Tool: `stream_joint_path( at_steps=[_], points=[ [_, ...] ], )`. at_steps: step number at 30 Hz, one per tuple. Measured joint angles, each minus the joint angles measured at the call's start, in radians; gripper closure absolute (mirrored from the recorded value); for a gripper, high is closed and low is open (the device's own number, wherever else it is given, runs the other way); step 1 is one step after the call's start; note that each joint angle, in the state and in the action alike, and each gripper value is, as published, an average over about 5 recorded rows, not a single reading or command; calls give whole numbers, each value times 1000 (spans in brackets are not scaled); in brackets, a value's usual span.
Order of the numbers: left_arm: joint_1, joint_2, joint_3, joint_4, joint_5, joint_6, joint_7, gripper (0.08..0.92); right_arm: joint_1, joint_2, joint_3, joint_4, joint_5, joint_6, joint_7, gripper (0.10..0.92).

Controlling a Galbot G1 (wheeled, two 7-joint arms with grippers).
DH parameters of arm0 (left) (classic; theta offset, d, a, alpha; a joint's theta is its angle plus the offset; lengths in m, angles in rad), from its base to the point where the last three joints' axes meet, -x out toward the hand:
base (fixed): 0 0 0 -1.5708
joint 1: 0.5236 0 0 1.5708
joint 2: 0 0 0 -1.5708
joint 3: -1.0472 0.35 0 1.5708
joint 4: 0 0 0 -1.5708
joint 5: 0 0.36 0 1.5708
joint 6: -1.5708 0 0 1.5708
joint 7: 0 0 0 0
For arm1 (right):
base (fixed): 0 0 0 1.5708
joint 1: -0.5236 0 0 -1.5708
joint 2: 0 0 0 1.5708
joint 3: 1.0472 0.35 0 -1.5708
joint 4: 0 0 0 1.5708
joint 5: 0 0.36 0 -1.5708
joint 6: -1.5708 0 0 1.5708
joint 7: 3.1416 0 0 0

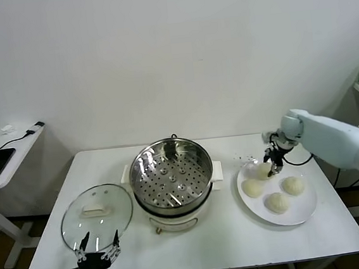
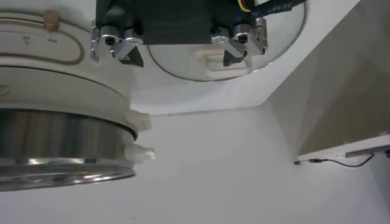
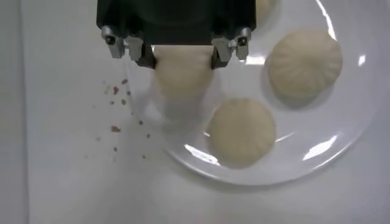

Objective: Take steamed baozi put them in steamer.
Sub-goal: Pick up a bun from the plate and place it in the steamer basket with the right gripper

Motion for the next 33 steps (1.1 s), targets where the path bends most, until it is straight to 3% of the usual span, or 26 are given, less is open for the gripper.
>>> stream_joint_path(
  at_steps=[11, 19, 25, 33],
  points=[
    [-5, 1, 13, -24, 2, 8, -1, 177, 389, 87, -172, 282, 144, 133, -25, 392],
    [-11, -5, 14, -29, 7, 15, -1, 177, 483, 221, -220, 419, 125, 335, -15, 395],
    [-13, -7, 8, -31, 5, 18, -2, 177, 420, 316, -190, 362, -9, 544, -14, 393],
    [-8, -7, 7, -37, 4, 19, -3, 177, 271, 443, -102, 148, -200, 747, -22, 397]
  ],
)
